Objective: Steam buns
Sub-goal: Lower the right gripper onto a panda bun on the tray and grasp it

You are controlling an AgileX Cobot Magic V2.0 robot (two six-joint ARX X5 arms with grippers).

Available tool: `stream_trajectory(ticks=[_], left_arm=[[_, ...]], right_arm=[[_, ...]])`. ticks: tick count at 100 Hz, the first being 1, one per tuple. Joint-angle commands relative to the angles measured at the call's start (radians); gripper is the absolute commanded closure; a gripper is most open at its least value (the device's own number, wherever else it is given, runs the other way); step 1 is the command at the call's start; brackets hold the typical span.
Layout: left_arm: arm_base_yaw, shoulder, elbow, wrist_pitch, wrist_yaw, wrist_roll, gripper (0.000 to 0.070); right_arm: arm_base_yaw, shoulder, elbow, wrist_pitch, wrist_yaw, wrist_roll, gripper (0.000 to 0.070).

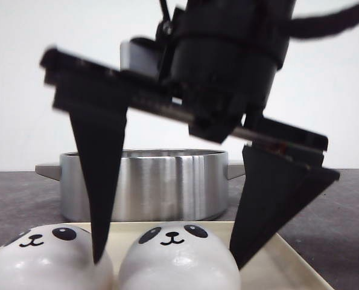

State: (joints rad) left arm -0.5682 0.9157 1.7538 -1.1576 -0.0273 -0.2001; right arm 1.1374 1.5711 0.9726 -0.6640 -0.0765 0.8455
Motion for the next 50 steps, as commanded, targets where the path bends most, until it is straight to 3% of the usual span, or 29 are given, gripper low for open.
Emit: stream_trajectory(ticks=[1,11,24,35,41,46,50], left_arm=[[-0.008,0.006,0.021,-0.003,-0.003,0.012,0.0022],[-0.008,0.005,0.021,-0.016,-0.003,0.012,0.0022],[-0.008,0.005,0.021,-0.026,-0.003,0.012,0.0022],[-0.008,0.005,0.021,-0.026,-0.003,0.012,0.0022],[-0.008,0.005,0.021,-0.026,-0.003,0.012,0.0022],[-0.008,0.005,0.021,-0.026,-0.003,0.012,0.0022],[-0.008,0.005,0.021,-0.025,-0.003,0.012,0.0022]], right_arm=[[0.005,0.031,0.008,0.006,0.010,0.011,0.0086],[-0.006,0.045,0.008,0.006,0.026,0.011,0.0111],[-0.024,0.056,0.008,0.010,0.026,0.011,0.0299],[-0.033,0.058,0.008,0.009,0.024,0.006,0.0395],[-0.037,0.058,0.008,0.002,0.021,-0.003,0.0523],[-0.039,0.058,0.008,-0.001,0.016,-0.019,0.0700],[-0.039,0.058,0.008,-0.001,0.016,-0.027,0.0693]])
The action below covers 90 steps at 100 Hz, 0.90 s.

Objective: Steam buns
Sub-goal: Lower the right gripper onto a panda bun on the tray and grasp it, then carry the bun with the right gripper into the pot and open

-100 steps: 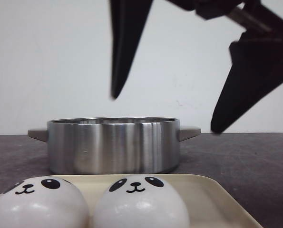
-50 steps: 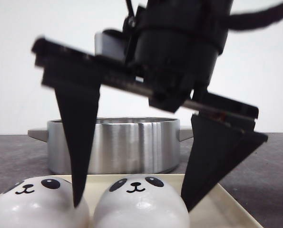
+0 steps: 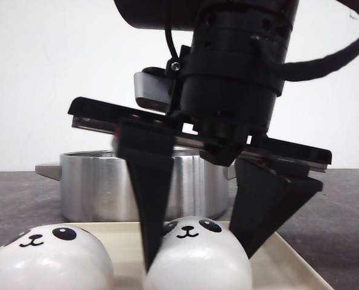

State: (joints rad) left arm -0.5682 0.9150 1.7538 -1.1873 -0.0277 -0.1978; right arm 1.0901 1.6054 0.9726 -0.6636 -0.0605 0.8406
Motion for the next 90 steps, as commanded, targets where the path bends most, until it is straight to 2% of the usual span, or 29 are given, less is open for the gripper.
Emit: stream_trajectory(ticks=[1,22,38,50,58,72,90], left_arm=[[-0.008,0.005,0.021,0.005,-0.003,0.010,0.0022],[-0.008,0.005,0.021,0.006,-0.003,0.010,0.0022],[-0.008,0.005,0.021,0.006,-0.003,0.010,0.0022],[-0.007,0.006,0.021,0.017,-0.003,0.010,0.0022],[-0.007,0.006,0.021,0.037,-0.003,0.010,0.0022],[-0.007,0.006,0.021,0.059,-0.003,0.010,0.0022],[-0.007,0.006,0.021,0.049,-0.003,0.009,0.0022]], right_arm=[[0.009,0.023,0.008,-0.002,0.000,-0.022,0.0694],[0.016,-0.043,0.042,0.005,0.016,-0.039,0.0694],[0.060,-0.174,0.204,-0.057,0.017,-0.089,0.0694],[0.070,-0.207,0.385,-0.126,0.113,-0.179,0.0695],[0.031,-0.196,0.486,-0.156,0.178,-0.259,0.0696],[-0.097,-0.125,0.579,-0.168,0.131,-0.352,0.0695],[-0.232,0.007,0.591,-0.140,0.085,-0.424,0.0695]])
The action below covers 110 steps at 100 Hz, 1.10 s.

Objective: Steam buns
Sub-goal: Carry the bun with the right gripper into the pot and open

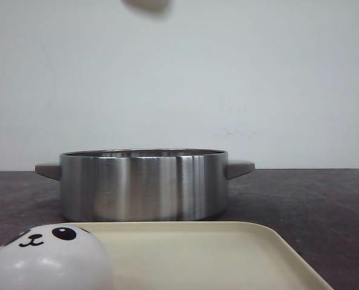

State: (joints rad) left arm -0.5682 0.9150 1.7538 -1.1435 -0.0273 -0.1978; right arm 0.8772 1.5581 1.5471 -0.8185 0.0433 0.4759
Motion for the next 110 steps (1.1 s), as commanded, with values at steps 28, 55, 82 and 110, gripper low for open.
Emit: stream_trajectory(ticks=[28,55,82,110], left_arm=[[-0.007,0.006,0.021,-0.024,-0.003,0.005,0.0022],[-0.007,0.006,0.021,-0.045,-0.003,0.005,0.0022],[-0.007,0.006,0.021,-0.054,-0.003,0.005,0.0022],[-0.007,0.006,0.021,-0.072,-0.003,0.006,0.0022]], right_arm=[[-0.114,0.270,0.017,0.042,-0.111,-0.076,0.0696],[-0.132,0.395,0.017,0.093,-0.143,-0.072,0.0695],[-0.160,0.430,0.017,0.067,-0.148,-0.039,0.0496],[-0.161,0.429,0.019,0.074,-0.147,-0.039,0.0186]])
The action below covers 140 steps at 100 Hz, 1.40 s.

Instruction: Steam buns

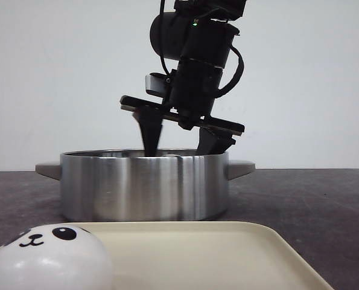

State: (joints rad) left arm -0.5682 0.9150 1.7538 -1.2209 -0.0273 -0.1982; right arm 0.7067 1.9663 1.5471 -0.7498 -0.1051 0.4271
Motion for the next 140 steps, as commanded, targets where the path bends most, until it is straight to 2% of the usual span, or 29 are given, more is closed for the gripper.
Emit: stream_trajectory(ticks=[1,21,36,40,51,56,62,75,81,106,126,140], left_arm=[[-0.007,0.006,0.021,0.005,-0.003,0.006,0.0022],[-0.007,0.006,0.021,-0.024,-0.003,0.006,0.0022],[-0.008,0.006,0.008,-0.082,-0.003,-0.010,0.0022],[-0.008,0.006,-0.008,-0.100,-0.003,-0.031,0.0022],[-0.010,0.000,-0.091,-0.145,0.037,-0.092,0.0022],[-0.014,-0.004,-0.145,-0.148,0.076,-0.126,0.0022],[-0.027,-0.011,-0.219,-0.133,0.134,-0.159,0.0022],[-0.093,-0.016,-0.403,-0.055,0.234,-0.222,0.0022],[-0.140,-0.015,-0.489,-0.008,0.232,-0.243,0.0022],[-0.312,0.052,-0.792,0.248,0.226,-0.342,0.0022],[-0.395,0.212,-0.837,0.284,0.159,-0.333,0.0022],[-0.431,0.331,-0.837,0.340,0.155,-0.335,0.0022]], right_arm=[[0.010,0.021,0.019,0.005,0.001,0.010,0.0186],[0.010,0.019,0.019,0.006,0.001,0.010,0.0165],[0.005,-0.009,0.049,-0.021,0.000,0.008,0.0179],[0.005,-0.031,0.063,-0.027,0.000,0.000,0.0246],[0.008,-0.128,0.111,-0.033,0.001,-0.020,0.0602],[0.015,-0.189,0.131,-0.028,0.007,-0.029,0.0700],[0.027,-0.266,0.155,-0.017,0.019,-0.050,0.0700],[0.066,-0.454,0.175,0.021,0.123,-0.077,0.0700],[0.082,-0.538,0.175,0.032,0.150,-0.076,0.0700],[0.104,-0.795,0.175,0.073,0.166,-0.080,0.0700],[0.103,-0.880,0.175,0.048,0.230,-0.089,0.0700],[0.103,-0.890,0.175,0.023,0.244,-0.099,0.0700]])
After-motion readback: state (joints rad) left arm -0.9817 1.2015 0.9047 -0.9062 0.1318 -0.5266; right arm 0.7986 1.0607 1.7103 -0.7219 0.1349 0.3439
